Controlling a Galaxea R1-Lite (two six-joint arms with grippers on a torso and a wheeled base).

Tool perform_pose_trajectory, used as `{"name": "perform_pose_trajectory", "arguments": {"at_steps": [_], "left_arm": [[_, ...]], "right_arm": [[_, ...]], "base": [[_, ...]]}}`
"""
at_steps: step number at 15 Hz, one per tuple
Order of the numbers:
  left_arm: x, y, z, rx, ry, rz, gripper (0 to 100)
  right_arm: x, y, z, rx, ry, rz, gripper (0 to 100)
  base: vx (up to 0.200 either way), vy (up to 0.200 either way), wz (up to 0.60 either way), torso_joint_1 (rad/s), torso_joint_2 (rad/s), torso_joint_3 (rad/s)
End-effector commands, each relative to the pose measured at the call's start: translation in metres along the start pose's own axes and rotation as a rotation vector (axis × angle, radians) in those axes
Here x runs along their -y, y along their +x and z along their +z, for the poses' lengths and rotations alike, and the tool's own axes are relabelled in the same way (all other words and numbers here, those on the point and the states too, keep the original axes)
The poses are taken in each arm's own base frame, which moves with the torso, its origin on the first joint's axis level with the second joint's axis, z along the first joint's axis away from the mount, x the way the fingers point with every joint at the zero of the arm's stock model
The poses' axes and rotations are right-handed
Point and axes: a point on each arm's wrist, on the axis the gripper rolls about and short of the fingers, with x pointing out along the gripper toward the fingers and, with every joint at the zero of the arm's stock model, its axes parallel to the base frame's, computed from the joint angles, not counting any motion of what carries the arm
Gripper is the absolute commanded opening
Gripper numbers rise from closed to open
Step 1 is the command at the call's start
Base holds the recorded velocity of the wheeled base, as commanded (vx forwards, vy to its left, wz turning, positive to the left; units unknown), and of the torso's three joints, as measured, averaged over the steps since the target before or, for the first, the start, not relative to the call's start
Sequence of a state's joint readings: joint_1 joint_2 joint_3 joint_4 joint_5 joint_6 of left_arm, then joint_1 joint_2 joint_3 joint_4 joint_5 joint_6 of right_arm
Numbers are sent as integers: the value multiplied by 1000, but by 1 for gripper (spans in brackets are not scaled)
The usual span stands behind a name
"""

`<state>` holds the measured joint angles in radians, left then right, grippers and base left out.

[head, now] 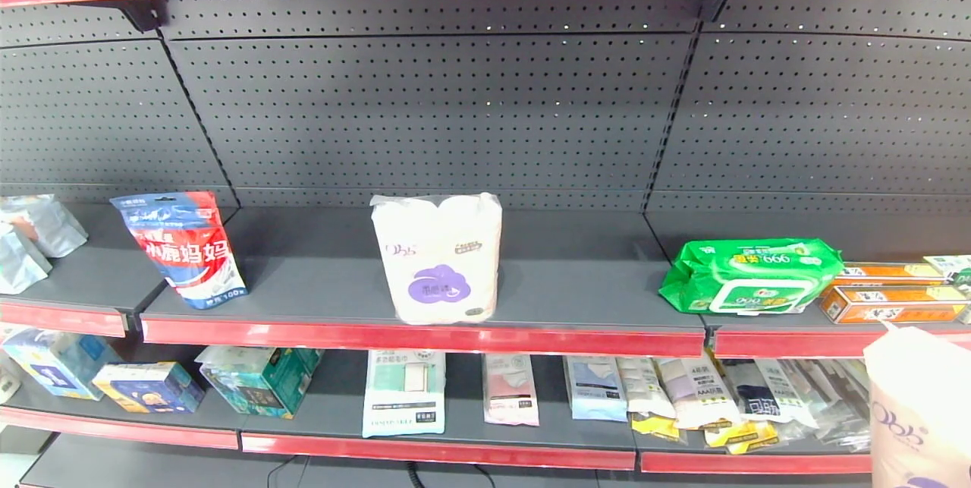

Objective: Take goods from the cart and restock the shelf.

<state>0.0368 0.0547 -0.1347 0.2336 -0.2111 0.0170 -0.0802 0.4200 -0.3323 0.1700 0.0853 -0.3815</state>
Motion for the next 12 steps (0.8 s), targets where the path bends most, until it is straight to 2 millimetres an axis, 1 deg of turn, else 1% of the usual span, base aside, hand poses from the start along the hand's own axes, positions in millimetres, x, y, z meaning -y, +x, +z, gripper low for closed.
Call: {"name": "perform_pose_trajectory", "arguments": {"at_steps": [1, 3, 6, 12], "left_arm": [[0, 0, 0, -1, 0, 1, 100], [0, 0, 0, 0, 0, 1, 100], [0, 0, 0, 0, 0, 1, 100], [0, 0, 0, -1, 0, -1, 100]], "right_arm": [[3, 5, 6, -5, 1, 5, 0], [4, 7, 8, -3, 1, 4, 0], [3, 8, 5, -12, 2, 7, 0], [2, 10, 4, -27, 5, 15, 0]], "base": [[0, 0, 0, 0, 0, 0], [0, 0, 0, 0, 0, 0], [0, 0, 0, 0, 0, 0], [0, 0, 600, 5, 2, -2]]}}
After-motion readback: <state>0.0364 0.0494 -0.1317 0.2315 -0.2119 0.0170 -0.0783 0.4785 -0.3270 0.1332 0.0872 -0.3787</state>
